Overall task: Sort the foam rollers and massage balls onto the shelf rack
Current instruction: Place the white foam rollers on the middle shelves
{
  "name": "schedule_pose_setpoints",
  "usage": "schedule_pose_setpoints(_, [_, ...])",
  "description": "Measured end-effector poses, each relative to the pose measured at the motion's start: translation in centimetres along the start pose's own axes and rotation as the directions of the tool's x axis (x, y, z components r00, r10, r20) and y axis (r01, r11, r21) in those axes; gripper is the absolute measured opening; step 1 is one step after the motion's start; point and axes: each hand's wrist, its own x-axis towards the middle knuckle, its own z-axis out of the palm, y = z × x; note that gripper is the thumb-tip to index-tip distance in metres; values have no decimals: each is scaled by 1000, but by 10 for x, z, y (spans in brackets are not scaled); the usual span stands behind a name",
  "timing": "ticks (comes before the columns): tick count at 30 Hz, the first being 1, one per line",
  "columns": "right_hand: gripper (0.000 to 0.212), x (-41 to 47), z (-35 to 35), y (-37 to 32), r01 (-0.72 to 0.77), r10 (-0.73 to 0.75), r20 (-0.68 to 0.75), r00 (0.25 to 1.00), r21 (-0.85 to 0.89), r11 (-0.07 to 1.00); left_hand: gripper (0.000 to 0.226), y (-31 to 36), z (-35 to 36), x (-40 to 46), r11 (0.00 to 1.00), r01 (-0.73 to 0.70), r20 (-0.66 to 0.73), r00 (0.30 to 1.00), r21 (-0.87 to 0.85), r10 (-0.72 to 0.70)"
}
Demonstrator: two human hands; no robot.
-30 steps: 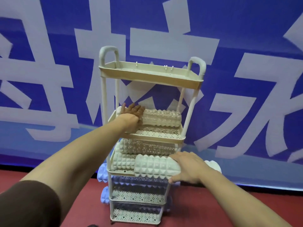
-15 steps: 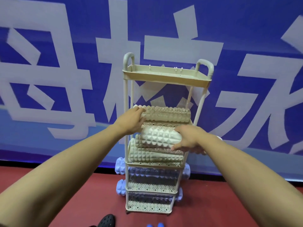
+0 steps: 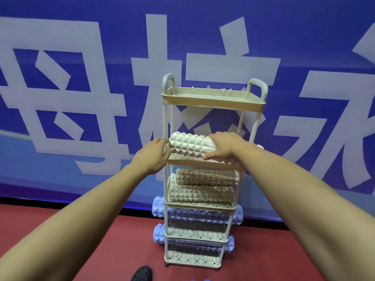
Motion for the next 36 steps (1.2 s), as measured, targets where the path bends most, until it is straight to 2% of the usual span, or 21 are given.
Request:
schedule_pose_setpoints(3, [75,16,8,-2,47,-55,-87,995,-86,995,47,0,6,-1,998,64,-68,996,-10,-64])
schedule_pose_setpoints(7, [72,34,19,1,82,-83,-114,990,-8,997,43,-1,12,-1,997,75,-196,978,10,-71])
schedule_pose_setpoints(10, [71,44,22,3,76,-73,-108,991,24,997,42,0,18,1,998,50,-188,981,39,-42])
schedule_pose_setpoints(16, [72,53,23,4,-23,20,-46,999,-64,998,43,5,34,8,998,28,-126,992,61,-20])
schedule_pose_setpoints(20, [70,61,26,-3,-32,29,-49,998,-51,998,44,7,44,13,994,-44,-69,996,103,51])
schedule_pose_setpoints(24, [71,73,31,-4,-30,31,19,999,-4,1000,48,1,55,13,976,-146,-13,989,164,150])
schedule_pose_setpoints(26, [74,76,33,1,-28,27,48,998,17,999,50,-4,58,11,959,-227,8,973,171,229])
schedule_pose_setpoints(29, [82,84,41,11,-25,23,94,995,25,999,41,-10,59,4,910,-400,15,916,112,401])
schedule_pose_setpoints(32, [84,88,47,13,-34,29,136,990,34,999,35,-13,62,-2,897,-438,135,893,49,429])
schedule_pose_setpoints(34, [80,87,47,12,-22,23,151,988,-3,1000,36,-12,64,-3,935,-354,292,894,-7,340])
schedule_pose_setpoints(36, [79,84,44,9,-7,15,163,987,-50,999,35,-8,64,-3,962,-271,431,863,-44,262])
